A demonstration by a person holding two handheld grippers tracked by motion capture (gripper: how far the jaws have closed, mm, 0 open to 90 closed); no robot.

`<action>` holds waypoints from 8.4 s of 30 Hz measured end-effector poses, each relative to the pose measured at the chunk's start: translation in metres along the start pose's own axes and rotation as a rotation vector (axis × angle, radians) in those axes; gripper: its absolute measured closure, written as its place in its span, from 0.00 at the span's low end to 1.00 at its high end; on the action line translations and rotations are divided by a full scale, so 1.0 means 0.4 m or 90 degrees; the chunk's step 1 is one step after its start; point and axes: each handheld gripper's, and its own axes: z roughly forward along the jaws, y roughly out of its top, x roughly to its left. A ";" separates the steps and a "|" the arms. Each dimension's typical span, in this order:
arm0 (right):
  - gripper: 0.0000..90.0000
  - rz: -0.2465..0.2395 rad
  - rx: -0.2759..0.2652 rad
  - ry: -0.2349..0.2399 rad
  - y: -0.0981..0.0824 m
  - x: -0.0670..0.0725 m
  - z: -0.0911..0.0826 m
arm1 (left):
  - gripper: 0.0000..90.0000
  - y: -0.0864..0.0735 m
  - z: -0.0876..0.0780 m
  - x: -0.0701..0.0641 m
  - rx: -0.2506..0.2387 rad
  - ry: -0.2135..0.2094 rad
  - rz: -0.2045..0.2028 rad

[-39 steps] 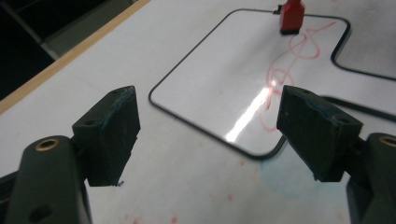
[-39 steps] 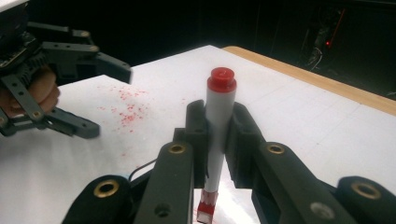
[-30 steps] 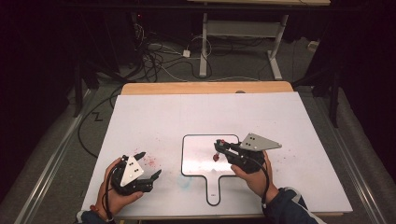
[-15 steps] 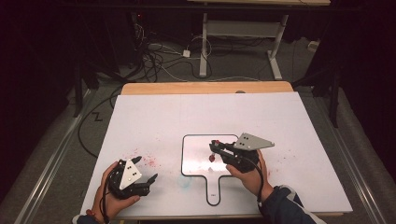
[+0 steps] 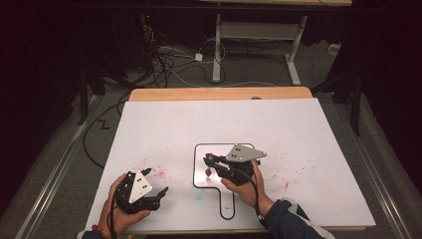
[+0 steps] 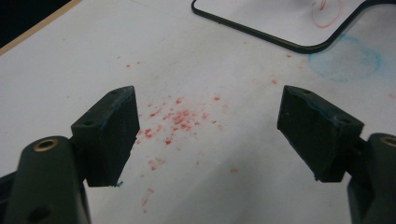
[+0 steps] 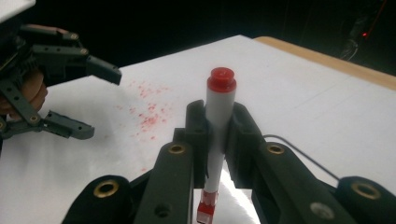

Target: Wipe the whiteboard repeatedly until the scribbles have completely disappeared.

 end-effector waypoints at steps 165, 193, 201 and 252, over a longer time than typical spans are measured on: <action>0.90 -0.040 0.057 -0.134 -0.090 -0.038 -0.220 | 0.22 0.009 0.028 -0.036 0.044 -0.060 0.042; 0.90 -0.038 0.050 -0.110 -0.077 -0.026 -0.176 | 0.22 0.009 0.028 -0.036 0.046 -0.062 0.041; 0.90 -0.019 0.043 -0.112 -0.079 -0.027 -0.171 | 0.22 0.009 0.029 -0.035 0.045 -0.062 0.042; 0.90 -0.031 0.040 -0.096 -0.063 0.002 -0.122 | 0.22 0.009 0.026 -0.035 0.044 -0.062 0.042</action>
